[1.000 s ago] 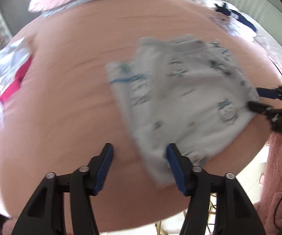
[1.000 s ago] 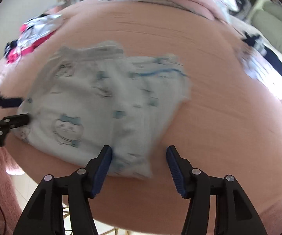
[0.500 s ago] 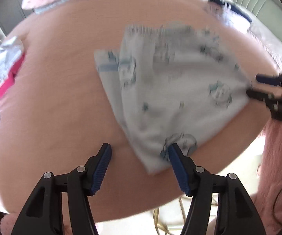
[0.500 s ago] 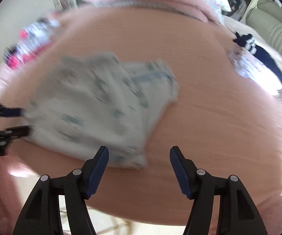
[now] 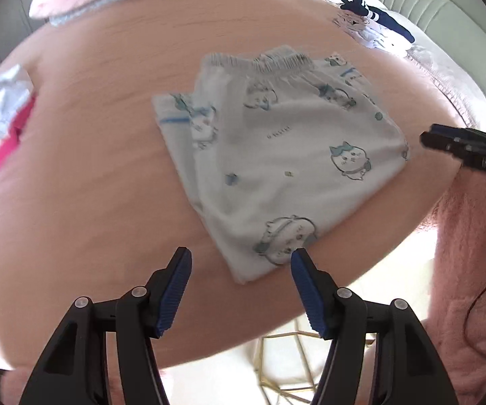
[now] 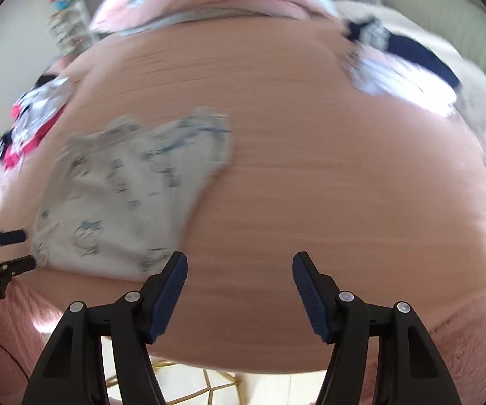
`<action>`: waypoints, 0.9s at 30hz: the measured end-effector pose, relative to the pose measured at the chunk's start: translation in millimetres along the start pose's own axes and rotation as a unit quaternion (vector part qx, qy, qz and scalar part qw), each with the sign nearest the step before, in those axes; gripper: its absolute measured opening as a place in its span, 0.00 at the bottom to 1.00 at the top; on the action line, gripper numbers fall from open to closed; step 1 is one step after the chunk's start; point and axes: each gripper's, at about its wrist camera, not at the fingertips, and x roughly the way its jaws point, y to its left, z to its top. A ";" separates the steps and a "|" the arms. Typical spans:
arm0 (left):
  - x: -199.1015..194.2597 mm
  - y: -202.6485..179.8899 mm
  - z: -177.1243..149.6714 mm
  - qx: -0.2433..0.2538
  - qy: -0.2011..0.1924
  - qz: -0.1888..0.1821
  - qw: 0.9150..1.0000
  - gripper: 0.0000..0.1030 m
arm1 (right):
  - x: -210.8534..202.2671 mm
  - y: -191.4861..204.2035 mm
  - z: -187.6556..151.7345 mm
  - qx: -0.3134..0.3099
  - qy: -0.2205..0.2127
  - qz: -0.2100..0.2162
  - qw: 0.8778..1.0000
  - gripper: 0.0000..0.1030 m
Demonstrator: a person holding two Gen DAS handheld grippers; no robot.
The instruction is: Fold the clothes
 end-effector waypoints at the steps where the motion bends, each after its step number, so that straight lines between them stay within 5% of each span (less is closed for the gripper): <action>1: 7.1 0.1 -0.4 0.000 0.009 0.016 1.000 0.58 | 4.8 9.1 0.3 -0.013 -0.002 0.000 1.000 0.62; 6: 5.7 18.0 -5.7 -0.023 0.016 0.080 0.996 0.58 | 25.5 14.8 5.8 -0.013 0.008 -0.033 0.999 0.62; 8: -2.2 29.5 -4.9 -0.036 0.010 0.106 0.994 0.58 | 23.3 5.6 9.8 -0.010 0.004 -0.080 0.997 0.62; 10: -14.4 38.9 -8.4 -0.068 -0.020 0.082 0.994 0.58 | 21.3 -5.6 14.3 -0.007 -0.001 -0.120 0.993 0.62; 15: 4.9 25.4 34.7 -0.125 -0.096 -0.038 0.987 0.58 | 28.1 -19.8 40.2 0.065 0.008 0.042 0.997 0.62; 23: 35.6 27.5 45.3 -0.222 -0.126 -0.053 0.966 0.58 | 64.6 2.2 74.0 0.032 0.026 0.025 0.999 0.65; 27: 41.9 28.8 41.9 -0.231 -0.132 -0.055 0.963 0.59 | 79.7 -3.7 80.1 0.052 0.030 0.055 0.997 0.82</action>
